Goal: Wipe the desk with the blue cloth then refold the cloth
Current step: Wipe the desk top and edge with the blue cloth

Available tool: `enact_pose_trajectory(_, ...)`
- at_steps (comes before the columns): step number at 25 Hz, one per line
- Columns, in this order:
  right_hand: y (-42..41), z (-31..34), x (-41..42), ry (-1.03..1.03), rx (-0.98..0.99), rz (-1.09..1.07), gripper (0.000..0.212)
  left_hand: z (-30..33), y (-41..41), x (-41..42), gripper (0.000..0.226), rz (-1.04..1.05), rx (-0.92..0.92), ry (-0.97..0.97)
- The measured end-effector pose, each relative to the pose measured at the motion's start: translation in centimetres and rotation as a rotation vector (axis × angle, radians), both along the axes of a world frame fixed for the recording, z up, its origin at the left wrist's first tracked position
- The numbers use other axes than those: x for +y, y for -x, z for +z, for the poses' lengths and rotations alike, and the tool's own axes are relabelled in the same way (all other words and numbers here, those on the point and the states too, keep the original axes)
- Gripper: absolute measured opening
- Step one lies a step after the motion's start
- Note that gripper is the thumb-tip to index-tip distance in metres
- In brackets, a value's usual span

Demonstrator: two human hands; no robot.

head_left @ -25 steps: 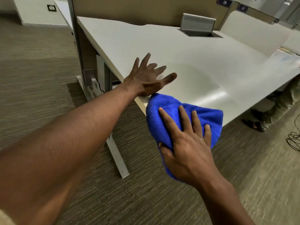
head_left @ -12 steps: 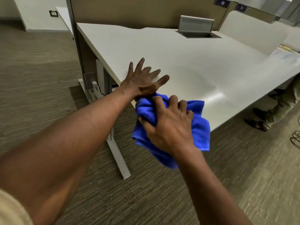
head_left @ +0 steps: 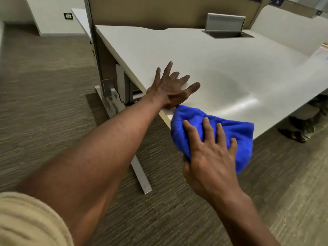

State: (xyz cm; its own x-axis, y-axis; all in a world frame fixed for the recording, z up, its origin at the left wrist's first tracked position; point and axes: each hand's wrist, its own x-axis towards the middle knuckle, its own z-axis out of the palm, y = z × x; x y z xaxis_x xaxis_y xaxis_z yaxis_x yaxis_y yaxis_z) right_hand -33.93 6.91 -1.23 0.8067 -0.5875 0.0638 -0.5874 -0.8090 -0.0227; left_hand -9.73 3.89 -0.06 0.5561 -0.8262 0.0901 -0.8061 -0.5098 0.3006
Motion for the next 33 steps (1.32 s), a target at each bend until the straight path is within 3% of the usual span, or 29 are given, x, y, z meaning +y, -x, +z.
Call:
enact_pose_trajectory(4,-4.0,0.0,0.8,0.099,0.020,-0.094,0.065,-0.4,-0.3,-0.3,0.085,-0.004,0.007,0.006)
enact_pose_trajectory(6,-3.1,-0.5,1.6,0.145,-0.094,-0.041,0.057,-0.4,-0.3,-0.3,0.084,-0.006,-0.004,-0.002)
enact_pose_trajectory(9,1.8,-2.6,1.1,0.124,-0.372,0.214,0.038,-0.4,-0.3,0.0,0.084,-0.019,-0.028,-0.011)
enact_pose_trajectory(12,6.3,-3.7,-2.4,-0.017,-0.588,0.405,0.040,-0.3,-0.3,0.1,0.084,-0.021,-0.031,-0.022)
enact_pose_trajectory(14,7.3,-3.4,-5.4,-0.199,-0.666,0.339,0.044,-0.2,-0.2,-0.1,0.086,-0.031,-0.023,-0.020)
enact_pose_trajectory(16,6.8,-2.5,-8.1,-0.358,-0.656,0.182,0.051,-0.2,-0.2,-0.2,0.092,-0.032,-0.014,-0.004)
enact_pose_trajectory(20,4.7,-1.6,-7.9,-0.360,-0.555,0.009,0.054,-0.3,-0.2,-0.2,0.100,-0.028,0.002,0.004)
enact_pose_trajectory(24,5.7,-3.2,-4.5,-0.293,-0.548,0.246,0.049,-0.5,-0.2,-0.5,0.097,-0.024,0.013,-0.020)
enact_pose_trajectory(27,6.8,-1.9,-7.7,-0.366,-0.441,0.395,0.045,-0.5,-0.2,-0.5,0.097,-0.024,0.015,-0.026)
enact_pose_trajectory(30,5.2,0.2,-12.2,-0.455,-0.425,0.216,0.045,-0.8,-0.3,-0.4,0.098,-0.023,0.028,-0.038)
enact_pose_trajectory(33,2.4,1.6,-13.6,-0.329,-0.273,-0.020,0.040,-0.9,-0.5,-0.6,0.098,-0.015,0.016,-0.065)
